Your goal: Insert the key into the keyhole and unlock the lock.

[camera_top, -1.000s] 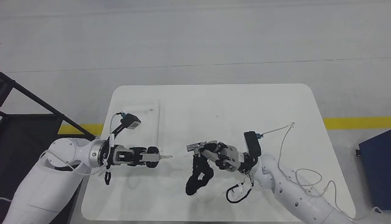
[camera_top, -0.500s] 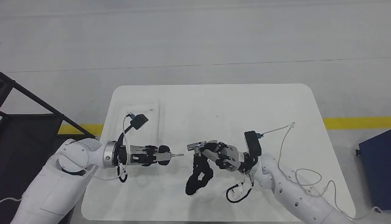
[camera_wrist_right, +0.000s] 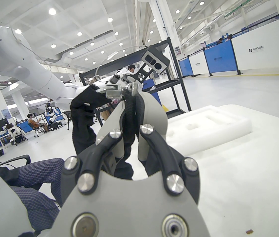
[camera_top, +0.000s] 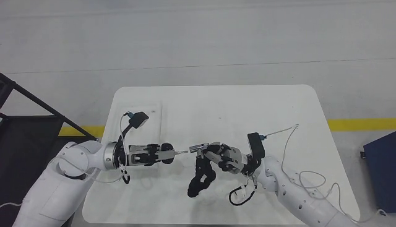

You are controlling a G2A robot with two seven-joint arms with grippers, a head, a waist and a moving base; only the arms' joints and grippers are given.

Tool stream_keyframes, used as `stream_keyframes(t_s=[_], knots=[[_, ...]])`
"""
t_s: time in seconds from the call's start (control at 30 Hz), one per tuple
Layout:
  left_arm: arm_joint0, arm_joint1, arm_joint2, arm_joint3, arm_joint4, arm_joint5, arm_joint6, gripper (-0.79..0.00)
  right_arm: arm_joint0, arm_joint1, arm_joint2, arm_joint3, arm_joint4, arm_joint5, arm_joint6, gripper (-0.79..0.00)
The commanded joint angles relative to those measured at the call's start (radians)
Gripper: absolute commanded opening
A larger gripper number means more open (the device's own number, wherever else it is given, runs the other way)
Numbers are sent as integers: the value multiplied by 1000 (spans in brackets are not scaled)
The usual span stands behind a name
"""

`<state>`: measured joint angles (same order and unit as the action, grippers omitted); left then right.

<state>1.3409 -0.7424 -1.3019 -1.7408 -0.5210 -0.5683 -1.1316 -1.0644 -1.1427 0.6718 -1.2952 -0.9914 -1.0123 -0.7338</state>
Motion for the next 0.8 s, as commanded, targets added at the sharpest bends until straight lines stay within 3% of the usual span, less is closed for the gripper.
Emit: stream_keyframes(t_s=[0.0,0.77], knots=[[-3,-2,2,1,2,2,2,-785,0,0,0,0,0,0,0,-785],[-49,-24,32,23,11,13,-19,-785,0,0,0,0,0,0,0,-785]])
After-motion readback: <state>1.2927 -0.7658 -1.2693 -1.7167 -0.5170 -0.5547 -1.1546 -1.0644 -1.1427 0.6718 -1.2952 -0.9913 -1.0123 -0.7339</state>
